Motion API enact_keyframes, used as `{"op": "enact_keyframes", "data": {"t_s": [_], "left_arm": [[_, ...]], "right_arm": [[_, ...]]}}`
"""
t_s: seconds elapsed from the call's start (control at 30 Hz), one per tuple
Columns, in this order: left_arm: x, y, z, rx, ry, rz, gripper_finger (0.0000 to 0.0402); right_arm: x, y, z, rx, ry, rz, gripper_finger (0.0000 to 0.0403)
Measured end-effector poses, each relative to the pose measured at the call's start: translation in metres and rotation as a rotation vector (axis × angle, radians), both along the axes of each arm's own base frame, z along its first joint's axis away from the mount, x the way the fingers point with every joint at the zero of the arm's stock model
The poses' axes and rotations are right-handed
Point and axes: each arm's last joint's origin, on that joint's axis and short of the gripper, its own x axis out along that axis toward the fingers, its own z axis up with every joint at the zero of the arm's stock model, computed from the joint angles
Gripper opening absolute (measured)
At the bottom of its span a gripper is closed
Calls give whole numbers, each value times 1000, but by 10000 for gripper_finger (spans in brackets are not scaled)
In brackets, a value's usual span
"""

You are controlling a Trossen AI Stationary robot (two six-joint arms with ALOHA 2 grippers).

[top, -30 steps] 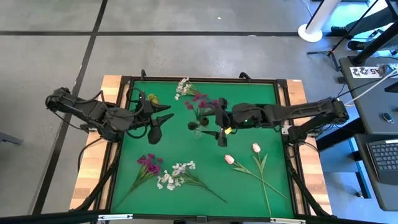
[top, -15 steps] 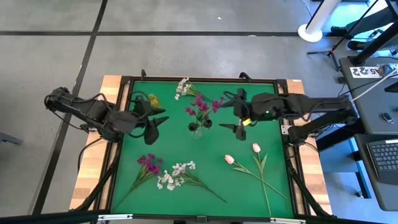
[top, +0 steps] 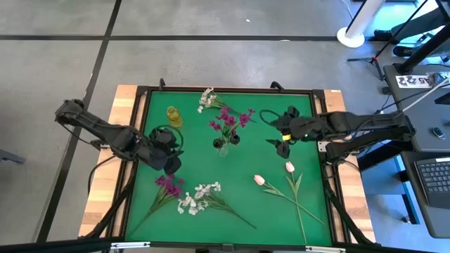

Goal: Sort flowers into vase by color
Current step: Put the left pink tulip into the yellow vase

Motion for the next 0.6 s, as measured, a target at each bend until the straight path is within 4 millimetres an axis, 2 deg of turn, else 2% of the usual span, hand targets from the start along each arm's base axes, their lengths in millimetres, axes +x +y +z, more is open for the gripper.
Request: {"op": "enact_keyframes", "data": {"t_s": [0.17,0.3,0.4,0.6], "left_arm": [[-3,-9,-42,-63,-53,-6,145],[-5,-16,-64,-118,-106,-17,145],[-4,-18,-71,-120,-144,-15,145],[-2,-17,-68,-66,-209,25,145]], "right_arm": [[-13,0,-47,122,51,-39,344],[-22,9,-80,200,140,-60,344],[-25,25,-95,261,161,-16,344],[-28,67,-104,296,147,73,344]]}}
